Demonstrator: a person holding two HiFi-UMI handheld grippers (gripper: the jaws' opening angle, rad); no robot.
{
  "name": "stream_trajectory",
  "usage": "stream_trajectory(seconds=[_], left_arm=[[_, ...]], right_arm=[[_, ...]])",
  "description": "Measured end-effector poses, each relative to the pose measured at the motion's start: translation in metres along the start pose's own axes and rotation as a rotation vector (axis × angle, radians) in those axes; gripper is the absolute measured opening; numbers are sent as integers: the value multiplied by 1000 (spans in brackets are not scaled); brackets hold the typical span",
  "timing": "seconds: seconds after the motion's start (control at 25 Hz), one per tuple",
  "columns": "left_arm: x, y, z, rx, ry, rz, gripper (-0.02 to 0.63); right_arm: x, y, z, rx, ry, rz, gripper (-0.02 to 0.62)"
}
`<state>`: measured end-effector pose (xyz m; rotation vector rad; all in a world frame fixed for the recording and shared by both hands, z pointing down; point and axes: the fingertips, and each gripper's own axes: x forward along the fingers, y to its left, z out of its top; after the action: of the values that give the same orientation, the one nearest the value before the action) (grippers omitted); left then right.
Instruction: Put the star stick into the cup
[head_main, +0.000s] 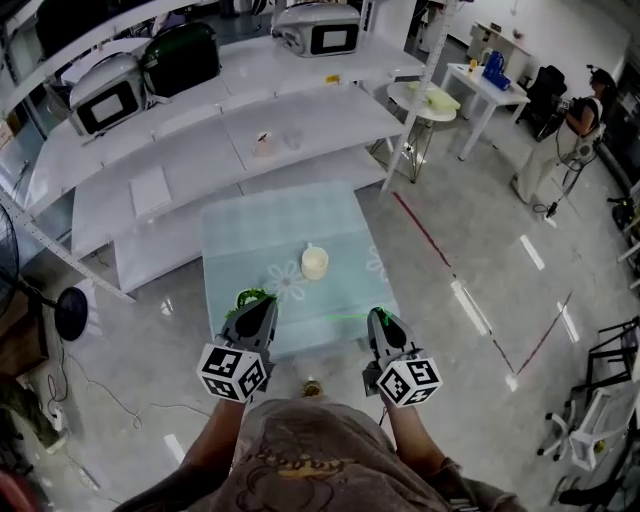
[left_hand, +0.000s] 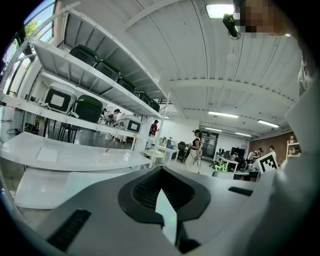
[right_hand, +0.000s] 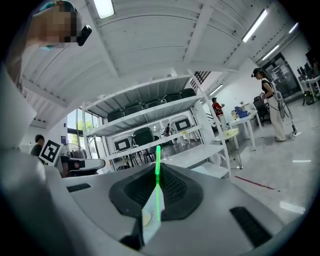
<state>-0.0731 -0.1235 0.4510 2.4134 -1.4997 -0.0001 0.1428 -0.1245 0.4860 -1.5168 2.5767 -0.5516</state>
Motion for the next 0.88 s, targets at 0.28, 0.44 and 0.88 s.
stream_trajectory(seconds=[0.28,0.44,0.88], left_arm=[[25,12,8,-3,5,-13,20],[40,18,11,-7,12,-36,20],[79,40,27,4,15,-97,20]], right_arm=[[29,-12,4,11,0,-10,17],[38,-17,10,14,-15,-33,17],[78,-31,27,16,-56,-79,17]])
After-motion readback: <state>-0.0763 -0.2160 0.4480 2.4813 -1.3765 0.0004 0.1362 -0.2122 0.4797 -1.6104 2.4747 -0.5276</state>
